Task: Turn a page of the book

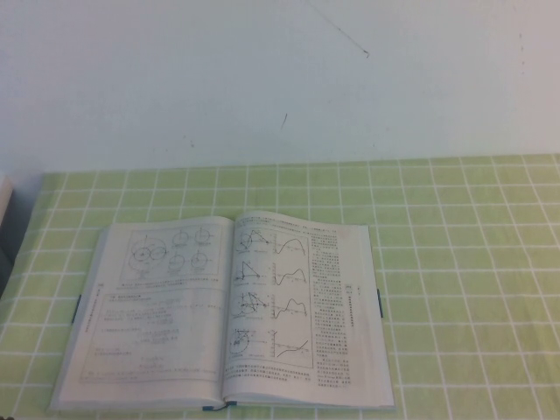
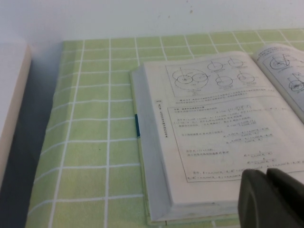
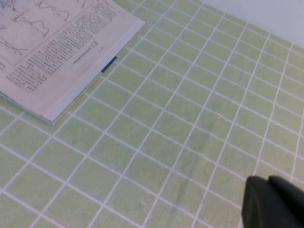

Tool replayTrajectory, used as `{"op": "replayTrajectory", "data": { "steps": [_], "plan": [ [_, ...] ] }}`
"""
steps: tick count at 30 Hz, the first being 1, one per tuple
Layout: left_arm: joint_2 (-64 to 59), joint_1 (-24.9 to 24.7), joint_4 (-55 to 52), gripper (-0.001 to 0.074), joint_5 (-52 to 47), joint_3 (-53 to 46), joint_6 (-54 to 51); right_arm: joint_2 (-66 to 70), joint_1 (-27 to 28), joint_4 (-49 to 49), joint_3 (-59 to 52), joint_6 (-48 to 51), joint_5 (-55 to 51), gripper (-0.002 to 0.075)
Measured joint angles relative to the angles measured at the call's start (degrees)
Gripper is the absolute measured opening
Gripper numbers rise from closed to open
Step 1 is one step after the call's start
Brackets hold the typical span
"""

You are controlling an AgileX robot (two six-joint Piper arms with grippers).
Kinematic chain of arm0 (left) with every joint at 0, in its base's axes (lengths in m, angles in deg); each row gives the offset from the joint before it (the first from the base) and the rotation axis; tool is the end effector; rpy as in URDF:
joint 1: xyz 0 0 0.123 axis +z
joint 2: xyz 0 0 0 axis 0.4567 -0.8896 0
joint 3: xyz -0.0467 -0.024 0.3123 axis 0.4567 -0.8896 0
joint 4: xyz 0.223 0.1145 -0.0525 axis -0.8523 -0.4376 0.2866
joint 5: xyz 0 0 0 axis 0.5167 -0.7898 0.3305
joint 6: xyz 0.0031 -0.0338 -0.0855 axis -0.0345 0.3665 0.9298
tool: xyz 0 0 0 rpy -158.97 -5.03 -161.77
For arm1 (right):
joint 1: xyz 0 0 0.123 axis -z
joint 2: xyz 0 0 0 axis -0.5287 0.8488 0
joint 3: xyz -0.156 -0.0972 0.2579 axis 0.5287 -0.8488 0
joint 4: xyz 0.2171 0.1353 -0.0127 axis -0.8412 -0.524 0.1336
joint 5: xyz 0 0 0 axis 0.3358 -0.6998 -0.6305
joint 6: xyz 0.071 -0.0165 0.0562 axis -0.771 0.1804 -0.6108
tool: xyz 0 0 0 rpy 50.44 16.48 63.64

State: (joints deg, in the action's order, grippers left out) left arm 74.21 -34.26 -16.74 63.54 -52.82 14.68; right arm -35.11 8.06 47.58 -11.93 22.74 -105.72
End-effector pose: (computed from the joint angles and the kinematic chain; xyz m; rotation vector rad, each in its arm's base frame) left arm 0.0266 -0.0051 0.1778 0.0371 1.8165 -0.1743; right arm 0.0239 0.0009 0.2740 -0.5823 1.9751 0.0237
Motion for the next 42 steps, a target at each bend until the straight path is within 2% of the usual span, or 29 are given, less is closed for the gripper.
{"op": "replayTrajectory", "data": {
  "steps": [8,16,42],
  "plan": [
    [0.0,0.1,-0.2,-0.0002,0.0,0.0,4.2,0.0,0.0,0.0,0.0,0.0,0.0,-0.0002],
    [0.0,3.9,-0.3,-0.0002,0.0,0.0,4.6,0.0,0.0,0.0,0.0,0.0,0.0,-0.0002],
    [0.0,3.9,-0.4,-0.0002,-0.1,0.0,0.2,0.0,0.0,0.0,0.0,0.0,0.0,-0.0002]
  ]
}}
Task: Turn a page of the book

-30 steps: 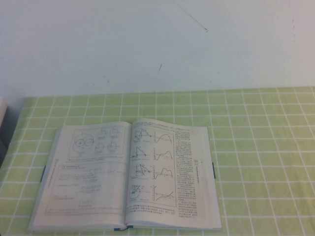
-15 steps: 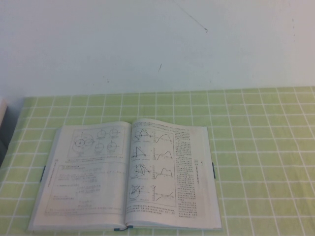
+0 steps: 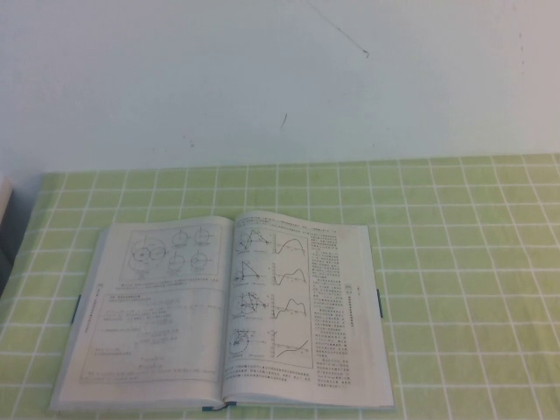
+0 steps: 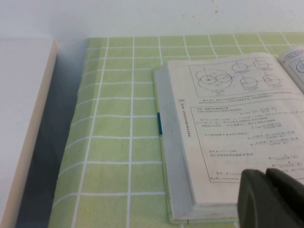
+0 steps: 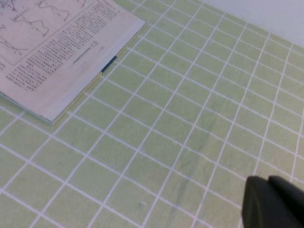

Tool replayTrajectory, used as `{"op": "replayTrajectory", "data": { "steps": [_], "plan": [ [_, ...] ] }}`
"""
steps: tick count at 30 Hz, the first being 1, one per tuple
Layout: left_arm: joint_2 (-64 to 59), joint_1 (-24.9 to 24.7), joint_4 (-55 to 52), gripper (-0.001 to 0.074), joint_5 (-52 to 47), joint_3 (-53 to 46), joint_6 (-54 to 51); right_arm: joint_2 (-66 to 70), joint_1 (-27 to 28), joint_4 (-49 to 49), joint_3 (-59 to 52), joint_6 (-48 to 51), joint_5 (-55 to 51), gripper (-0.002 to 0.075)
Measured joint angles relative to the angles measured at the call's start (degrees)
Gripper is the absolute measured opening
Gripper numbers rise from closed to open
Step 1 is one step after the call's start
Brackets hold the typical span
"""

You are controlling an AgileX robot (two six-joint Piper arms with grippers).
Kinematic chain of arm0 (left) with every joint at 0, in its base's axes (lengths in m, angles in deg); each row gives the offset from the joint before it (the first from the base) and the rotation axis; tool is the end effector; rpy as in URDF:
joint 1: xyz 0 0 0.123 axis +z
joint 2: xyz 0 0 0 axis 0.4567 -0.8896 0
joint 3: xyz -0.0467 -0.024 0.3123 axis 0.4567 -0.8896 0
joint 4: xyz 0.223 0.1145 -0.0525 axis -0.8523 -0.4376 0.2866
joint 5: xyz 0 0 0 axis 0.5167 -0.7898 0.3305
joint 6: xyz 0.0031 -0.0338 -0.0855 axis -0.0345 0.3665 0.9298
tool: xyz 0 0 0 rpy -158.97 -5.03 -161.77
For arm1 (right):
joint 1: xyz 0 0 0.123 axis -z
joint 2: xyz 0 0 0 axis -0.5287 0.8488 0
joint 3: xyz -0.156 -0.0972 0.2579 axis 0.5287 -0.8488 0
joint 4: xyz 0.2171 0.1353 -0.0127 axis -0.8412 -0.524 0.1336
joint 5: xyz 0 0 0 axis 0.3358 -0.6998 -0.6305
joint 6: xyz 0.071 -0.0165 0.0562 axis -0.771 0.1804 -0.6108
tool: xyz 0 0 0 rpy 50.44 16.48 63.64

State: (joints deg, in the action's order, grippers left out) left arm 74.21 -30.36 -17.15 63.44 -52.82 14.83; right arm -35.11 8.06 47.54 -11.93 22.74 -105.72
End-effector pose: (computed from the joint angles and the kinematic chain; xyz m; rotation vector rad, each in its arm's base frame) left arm 0.0268 -0.0031 0.1776 -0.0225 1.8168 -0.1210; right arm 0.0239 0.0009 0.2740 -0.5821 1.9753 0.0245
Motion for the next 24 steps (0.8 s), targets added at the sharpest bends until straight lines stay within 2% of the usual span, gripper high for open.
{"op": "replayTrajectory", "data": {
  "steps": [8,13,20,24],
  "plan": [
    [0.0,0.0,0.0,-0.0002,0.0,0.0,0.0,0.0,0.0,0.0,0.0,0.0,0.0,-0.0002],
    [0.0,0.0,0.0,-0.0002,0.0,0.0,0.0,-0.4,0.8,7.6,-0.1,0.5,0.2,-0.0002],
    [0.0,0.0,0.0,-0.0002,0.0,0.0,-0.1,-6.4,13.0,12.4,-3.7,-9.4,4.5,-0.0002],
    [0.0,0.0,0.0,-0.0002,-0.1,0.0,-0.1,-11.0,16.4,12.8,-8.4,-11.3,8.5,-0.0002]
  ]
}}
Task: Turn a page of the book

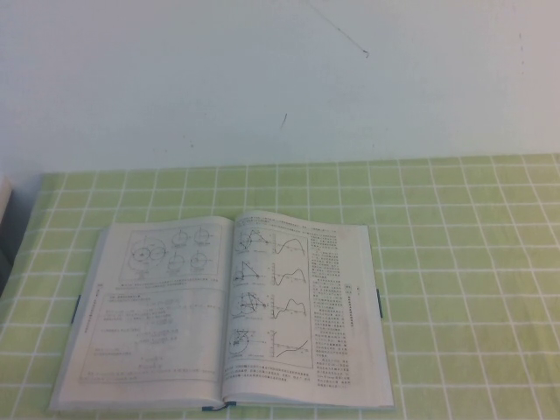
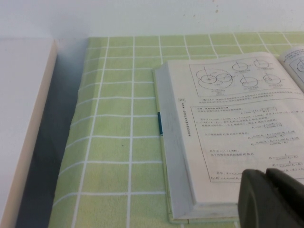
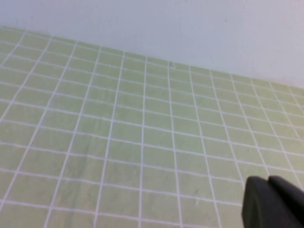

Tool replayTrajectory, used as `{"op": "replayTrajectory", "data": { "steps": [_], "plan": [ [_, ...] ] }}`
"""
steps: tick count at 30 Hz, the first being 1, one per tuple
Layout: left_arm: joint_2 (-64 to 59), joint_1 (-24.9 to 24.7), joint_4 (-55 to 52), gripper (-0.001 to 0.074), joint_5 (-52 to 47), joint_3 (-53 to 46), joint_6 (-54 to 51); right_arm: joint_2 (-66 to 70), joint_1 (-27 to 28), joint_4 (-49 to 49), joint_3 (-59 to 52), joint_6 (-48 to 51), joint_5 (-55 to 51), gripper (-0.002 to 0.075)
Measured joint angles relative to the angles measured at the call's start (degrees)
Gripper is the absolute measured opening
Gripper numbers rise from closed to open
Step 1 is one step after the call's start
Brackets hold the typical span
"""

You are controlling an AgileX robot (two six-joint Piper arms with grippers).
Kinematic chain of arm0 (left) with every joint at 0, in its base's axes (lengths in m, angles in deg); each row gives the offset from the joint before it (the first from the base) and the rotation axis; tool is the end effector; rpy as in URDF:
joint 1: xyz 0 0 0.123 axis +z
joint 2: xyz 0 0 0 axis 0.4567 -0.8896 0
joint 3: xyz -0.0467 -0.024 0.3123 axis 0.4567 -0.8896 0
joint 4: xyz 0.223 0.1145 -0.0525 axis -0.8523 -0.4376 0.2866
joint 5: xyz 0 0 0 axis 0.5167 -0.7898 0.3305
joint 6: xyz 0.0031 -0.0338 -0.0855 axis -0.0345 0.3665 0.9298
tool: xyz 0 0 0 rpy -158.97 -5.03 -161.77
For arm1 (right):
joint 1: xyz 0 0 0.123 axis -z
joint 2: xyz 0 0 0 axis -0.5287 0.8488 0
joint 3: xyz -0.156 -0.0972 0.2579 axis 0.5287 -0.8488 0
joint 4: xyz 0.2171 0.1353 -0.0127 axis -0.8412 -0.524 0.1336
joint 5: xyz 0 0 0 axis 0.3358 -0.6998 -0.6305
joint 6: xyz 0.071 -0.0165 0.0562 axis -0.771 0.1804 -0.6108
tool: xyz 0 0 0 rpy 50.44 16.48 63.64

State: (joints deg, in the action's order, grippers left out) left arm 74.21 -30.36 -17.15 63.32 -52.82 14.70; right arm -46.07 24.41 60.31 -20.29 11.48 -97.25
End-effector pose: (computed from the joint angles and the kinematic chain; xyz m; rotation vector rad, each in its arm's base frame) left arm 0.0268 -0.0031 0.1774 -0.0204 1.8189 -0.1194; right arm 0.0118 -0.0175 0.2451 -0.1753 1.8349 -0.2514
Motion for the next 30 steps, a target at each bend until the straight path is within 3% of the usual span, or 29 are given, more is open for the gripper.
{"op": "replayTrajectory", "data": {
  "steps": [5,19,23,26,30],
  "plan": [
    [0.0,0.0,0.0,-0.0002,0.0,0.0,0.0,-2.2,0.9,-0.3,-6.7,-1.0,2.5,-0.0002],
    [0.0,0.0,0.0,-0.0004,0.0,0.0,0.0,-2.2,1.4,-2.5,-8.5,-1.9,13.8,-0.0002],
    [0.0,0.0,0.0,-0.0004,0.0,0.0,0.0,-2.2,5.8,-10.4,-11.8,5.4,16.7,-0.0002],
    [0.0,0.0,0.0,-0.0004,0.0,0.0,0.0,-2.2,9.8,-14.1,-15.1,6.3,20.5,-0.0002],
    [0.0,0.0,0.0,-0.0004,0.0,0.0,0.1,-2.2,11.1,-14.7,-16.1,5.3,19.1,-0.0002]
  ]
}}
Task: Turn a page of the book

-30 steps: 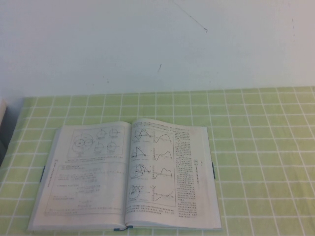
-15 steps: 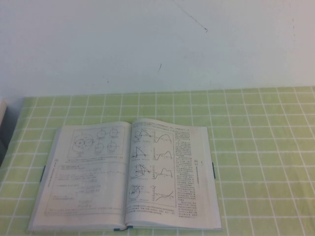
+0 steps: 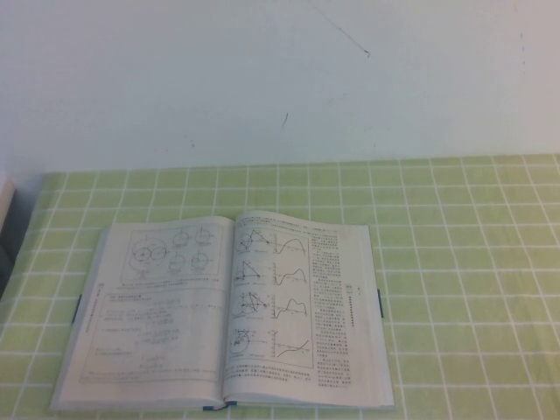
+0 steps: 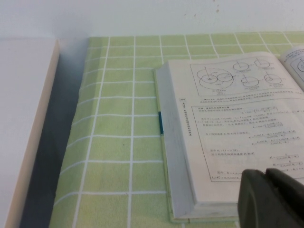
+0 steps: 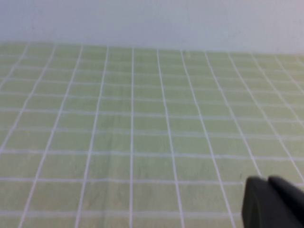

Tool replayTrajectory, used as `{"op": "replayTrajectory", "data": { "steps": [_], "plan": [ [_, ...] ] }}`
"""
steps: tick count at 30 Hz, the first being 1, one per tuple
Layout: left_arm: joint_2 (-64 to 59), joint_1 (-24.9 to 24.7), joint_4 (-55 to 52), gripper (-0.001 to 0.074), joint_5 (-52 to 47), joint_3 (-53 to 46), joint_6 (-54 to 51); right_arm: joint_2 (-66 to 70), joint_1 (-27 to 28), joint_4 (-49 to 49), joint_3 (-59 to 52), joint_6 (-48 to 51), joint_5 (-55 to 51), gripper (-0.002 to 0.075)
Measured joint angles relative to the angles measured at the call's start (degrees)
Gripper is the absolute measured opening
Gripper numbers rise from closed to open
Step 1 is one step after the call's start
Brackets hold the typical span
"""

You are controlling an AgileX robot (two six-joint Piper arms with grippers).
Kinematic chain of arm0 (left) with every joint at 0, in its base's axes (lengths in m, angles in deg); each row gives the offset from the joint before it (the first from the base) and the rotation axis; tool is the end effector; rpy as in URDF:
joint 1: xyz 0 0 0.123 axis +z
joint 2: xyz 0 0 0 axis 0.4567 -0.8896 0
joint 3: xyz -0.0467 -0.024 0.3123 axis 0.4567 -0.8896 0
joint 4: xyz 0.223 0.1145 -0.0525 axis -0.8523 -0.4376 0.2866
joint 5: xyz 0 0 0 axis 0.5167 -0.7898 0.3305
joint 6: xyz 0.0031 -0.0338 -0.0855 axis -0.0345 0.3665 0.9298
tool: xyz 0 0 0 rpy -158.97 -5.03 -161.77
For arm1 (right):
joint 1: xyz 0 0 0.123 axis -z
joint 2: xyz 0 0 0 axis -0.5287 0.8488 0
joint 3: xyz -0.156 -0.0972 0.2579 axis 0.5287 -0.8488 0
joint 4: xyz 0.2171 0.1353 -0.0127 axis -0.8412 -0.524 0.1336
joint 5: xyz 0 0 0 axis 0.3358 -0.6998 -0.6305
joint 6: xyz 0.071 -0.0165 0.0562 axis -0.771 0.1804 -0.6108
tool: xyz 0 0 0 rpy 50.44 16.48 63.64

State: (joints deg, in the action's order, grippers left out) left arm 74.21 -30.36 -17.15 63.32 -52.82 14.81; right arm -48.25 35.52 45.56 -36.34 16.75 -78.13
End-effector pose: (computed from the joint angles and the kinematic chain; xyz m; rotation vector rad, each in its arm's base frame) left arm 0.0268 -0.0031 0.1774 -0.0221 1.8189 -0.1208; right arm 0.0279 -0.0044 0.1787 -0.0210 1.7825 -0.1514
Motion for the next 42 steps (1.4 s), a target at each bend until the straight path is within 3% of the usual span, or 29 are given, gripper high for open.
{"op": "replayTrajectory", "data": {
  "steps": [15,42],
  "plan": [
    [0.0,0.0,0.0,-0.0004,0.0,0.0,0.0,0.0,0.1,0.1,0.2,-6.9,-4.2,-0.0002],
    [0.0,0.1,0.0,-0.0004,0.0,0.0,0.0,0.0,0.1,0.2,0.2,-7.1,-4.3,-0.0003]
  ]
}}
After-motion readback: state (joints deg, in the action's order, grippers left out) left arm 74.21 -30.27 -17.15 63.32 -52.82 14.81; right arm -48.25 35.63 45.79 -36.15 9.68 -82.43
